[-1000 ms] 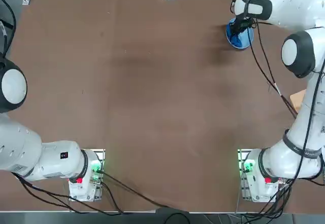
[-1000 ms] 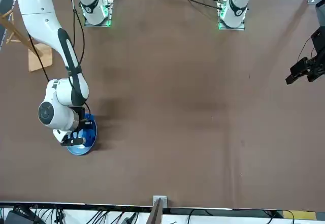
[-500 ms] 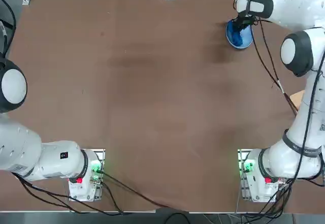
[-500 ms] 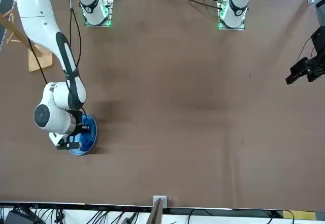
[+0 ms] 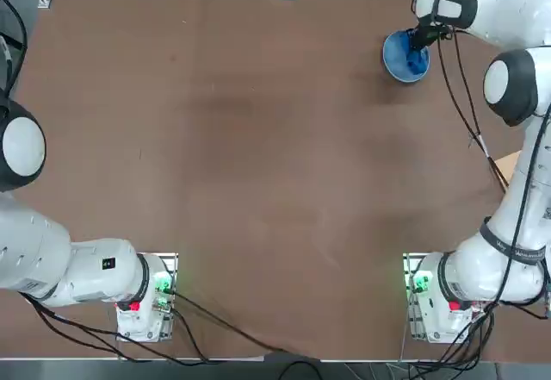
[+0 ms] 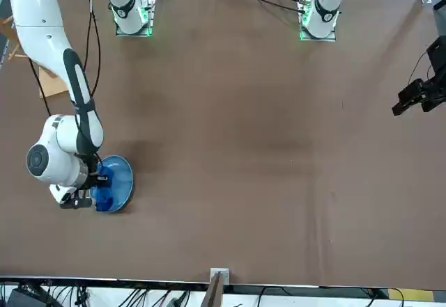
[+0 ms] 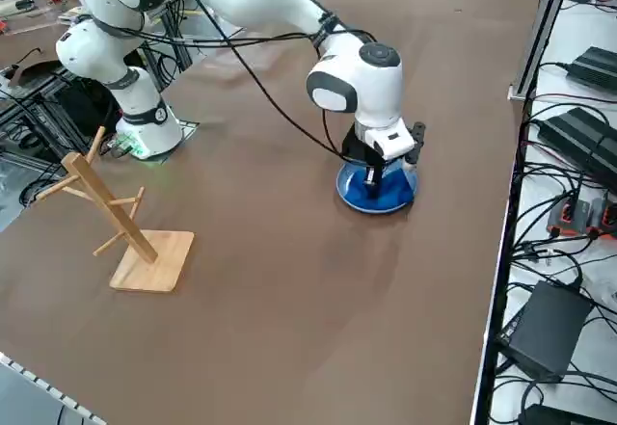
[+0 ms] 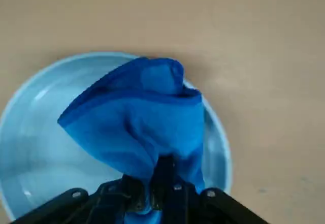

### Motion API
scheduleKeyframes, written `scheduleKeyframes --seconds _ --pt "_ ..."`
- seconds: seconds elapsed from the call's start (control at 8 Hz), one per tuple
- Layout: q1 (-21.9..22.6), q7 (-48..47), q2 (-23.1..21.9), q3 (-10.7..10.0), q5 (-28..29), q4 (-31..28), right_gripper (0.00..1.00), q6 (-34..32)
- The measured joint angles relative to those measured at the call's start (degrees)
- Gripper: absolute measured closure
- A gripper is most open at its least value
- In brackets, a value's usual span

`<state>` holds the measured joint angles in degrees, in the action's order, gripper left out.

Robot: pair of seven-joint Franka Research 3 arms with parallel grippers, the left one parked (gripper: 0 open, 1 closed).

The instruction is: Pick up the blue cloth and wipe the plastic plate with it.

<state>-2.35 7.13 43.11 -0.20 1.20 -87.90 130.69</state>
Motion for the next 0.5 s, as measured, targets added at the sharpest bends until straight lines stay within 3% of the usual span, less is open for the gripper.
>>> scheduleKeyframes --seconds 0.5 --pt "0.06 0.25 -0.99 0.18 -0.71 -1.92 0.94 -0.07"
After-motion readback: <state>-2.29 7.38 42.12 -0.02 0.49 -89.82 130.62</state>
